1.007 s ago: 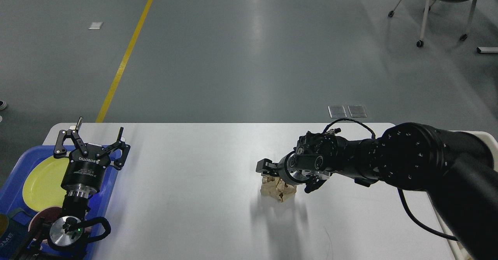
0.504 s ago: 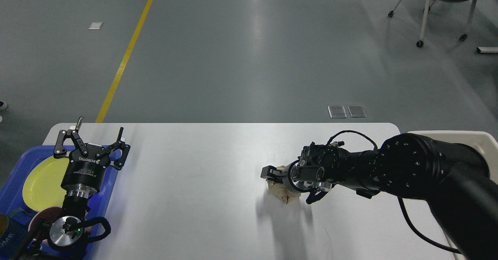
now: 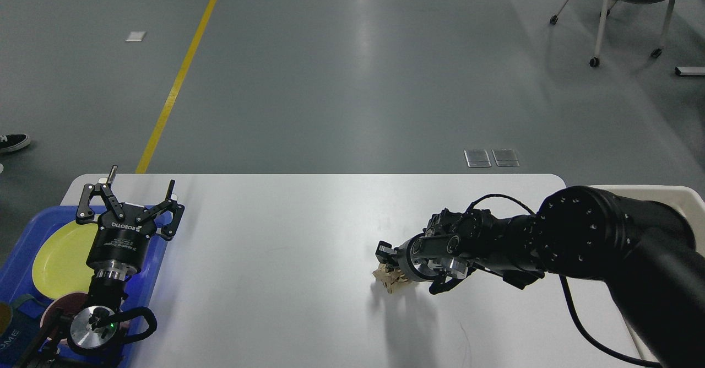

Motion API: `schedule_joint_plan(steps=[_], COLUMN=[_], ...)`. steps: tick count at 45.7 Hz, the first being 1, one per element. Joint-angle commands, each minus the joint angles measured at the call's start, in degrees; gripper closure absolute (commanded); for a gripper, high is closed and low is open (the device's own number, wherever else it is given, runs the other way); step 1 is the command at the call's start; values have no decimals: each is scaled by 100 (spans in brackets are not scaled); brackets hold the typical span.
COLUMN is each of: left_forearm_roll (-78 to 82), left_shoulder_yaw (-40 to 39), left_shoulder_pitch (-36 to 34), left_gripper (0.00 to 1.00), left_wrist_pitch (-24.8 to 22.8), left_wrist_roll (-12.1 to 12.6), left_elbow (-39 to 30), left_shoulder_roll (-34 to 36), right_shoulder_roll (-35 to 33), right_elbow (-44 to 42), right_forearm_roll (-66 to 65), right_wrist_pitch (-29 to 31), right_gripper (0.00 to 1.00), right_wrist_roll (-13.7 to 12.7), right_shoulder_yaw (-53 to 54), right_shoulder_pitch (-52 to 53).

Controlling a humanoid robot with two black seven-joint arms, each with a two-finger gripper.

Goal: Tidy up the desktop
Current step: 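Grasp the crumpled brown paper ball with the right gripper, then lift the paper ball and carry it over the white bin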

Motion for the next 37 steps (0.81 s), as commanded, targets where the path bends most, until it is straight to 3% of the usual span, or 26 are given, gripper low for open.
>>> schedule_joint_plan(steps=[1,19,26,29,37], left_forearm_roll=[0,0,0,0,0], left_shoulder_yaw=[0,0,0,0,0], left_shoulder_pitch=[0,-9,0,0,0], left_gripper=[4,4,4,4,3], left_wrist_pitch=[0,0,0,0,0], left_wrist_roll=[0,0,0,0,0], left_elbow=[0,0,0,0,0], left_shoulder_roll=[0,0,0,0,0], right_shoulder_roll=[-43,-122,-429,-605,-1088], right_elbow=[32,111,646,971,1719], right_forearm_roll=[23,32,32,32,23], right_wrist_pitch=[2,116,195,431,1732], right_gripper=[100,100,100,100,100], right_wrist_roll=[-2,7,7,7,7], right_shoulder_yaw=[-2,-2,-2,-46,-388], right_shoulder_pitch=[77,138,568,911,2132])
